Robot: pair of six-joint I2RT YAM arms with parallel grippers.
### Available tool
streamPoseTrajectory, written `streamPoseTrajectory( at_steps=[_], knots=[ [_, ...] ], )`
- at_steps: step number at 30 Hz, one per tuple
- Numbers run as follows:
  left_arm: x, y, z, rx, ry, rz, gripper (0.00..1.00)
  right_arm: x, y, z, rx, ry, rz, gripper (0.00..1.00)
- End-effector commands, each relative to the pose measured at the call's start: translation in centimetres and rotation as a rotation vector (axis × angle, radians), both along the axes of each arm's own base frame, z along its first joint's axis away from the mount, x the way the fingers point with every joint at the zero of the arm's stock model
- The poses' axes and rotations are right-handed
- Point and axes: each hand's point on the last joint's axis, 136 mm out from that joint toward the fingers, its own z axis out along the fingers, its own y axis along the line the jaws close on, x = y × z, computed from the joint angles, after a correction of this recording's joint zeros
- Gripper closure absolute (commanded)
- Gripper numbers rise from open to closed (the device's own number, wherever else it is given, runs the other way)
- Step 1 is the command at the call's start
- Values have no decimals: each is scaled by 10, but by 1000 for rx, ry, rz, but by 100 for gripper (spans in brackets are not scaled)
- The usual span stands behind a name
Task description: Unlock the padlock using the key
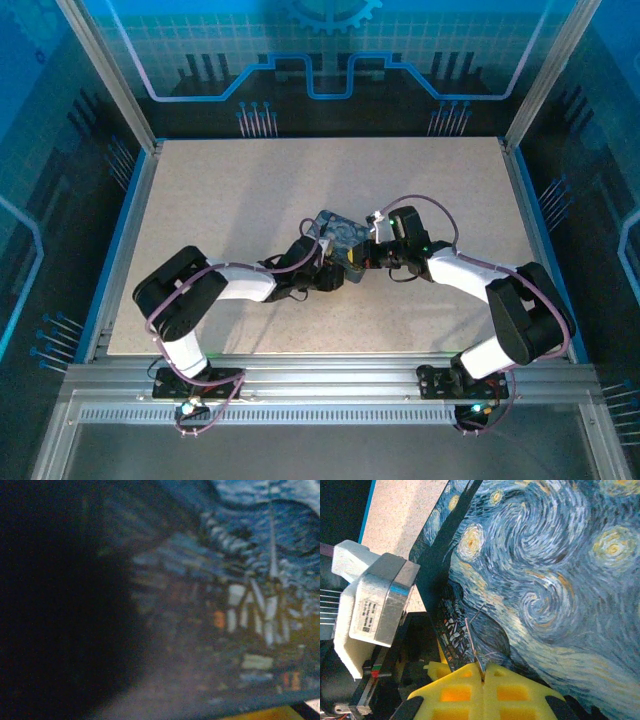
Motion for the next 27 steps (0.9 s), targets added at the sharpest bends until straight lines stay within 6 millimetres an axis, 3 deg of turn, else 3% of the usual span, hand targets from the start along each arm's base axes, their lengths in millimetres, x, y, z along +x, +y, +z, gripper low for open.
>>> streamPoseTrajectory(
  at_steps=[1,17,20,27],
  knots=[
    [7,-8,8,-29,-11,28,62,-20,-11,-31,-81,108,-18,96],
    [7,-7,24,-75,-30,52,69,-20,-12,-27,-76,89,-16,96],
    [6,-9,30,-96,-29,49,69,-17,-11,-16,-61,43,-15,96],
    [0,-10,37,-112,10,43,69,-6,-6,31,-28,-136,31,96]
  ],
)
